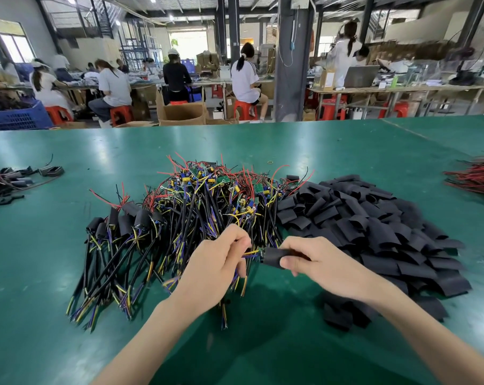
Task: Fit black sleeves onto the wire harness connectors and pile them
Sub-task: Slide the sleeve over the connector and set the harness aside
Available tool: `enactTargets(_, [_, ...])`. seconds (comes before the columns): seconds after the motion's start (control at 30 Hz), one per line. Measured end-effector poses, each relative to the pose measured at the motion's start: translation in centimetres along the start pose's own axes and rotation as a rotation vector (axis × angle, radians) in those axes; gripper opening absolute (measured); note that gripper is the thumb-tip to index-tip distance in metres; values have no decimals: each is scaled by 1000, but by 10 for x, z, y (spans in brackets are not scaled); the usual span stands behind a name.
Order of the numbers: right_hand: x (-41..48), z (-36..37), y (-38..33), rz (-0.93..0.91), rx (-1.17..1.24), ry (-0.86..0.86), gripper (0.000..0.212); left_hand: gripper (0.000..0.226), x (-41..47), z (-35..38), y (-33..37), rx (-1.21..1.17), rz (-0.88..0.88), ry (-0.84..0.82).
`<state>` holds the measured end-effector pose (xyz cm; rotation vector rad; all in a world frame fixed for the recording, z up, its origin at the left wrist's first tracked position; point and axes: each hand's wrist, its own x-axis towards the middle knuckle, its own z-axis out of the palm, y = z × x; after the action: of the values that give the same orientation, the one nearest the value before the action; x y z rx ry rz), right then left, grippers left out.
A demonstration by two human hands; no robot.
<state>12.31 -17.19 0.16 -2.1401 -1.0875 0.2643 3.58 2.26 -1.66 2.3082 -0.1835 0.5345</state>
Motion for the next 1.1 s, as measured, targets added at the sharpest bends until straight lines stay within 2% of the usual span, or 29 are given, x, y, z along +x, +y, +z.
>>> enactTargets(0.1, [1,-5,1,46,60,-20,23,7,2,0,1,-153,-17,-46])
enactTargets(0.2, [-1,-4,0,46,92,-27,21,12,1,0,2,-154,-17,-5])
enactTargets(0.37, [2,13,-3,18,132,231,3,20,0,1,2,-127,-68,7])
enactTargets(0.5, [1,22,-5,-30,-25,202,12,21,0,4,0,-123,-82,-10])
enactTargets(0.67, [-1,25,-4,-80,-408,101,47,22,-1,10,-1,-118,-91,2])
enactTargets(0.77, [-1,27,-3,-113,-522,121,45,23,-2,14,-1,-88,-104,-2])
enactTargets(0.9, [-1,21,-3,-108,-476,118,45,20,-1,14,-2,-79,-123,31])
enactTargets(1.1, [-2,20,-1,-155,-585,154,46,19,2,5,0,-79,-112,47])
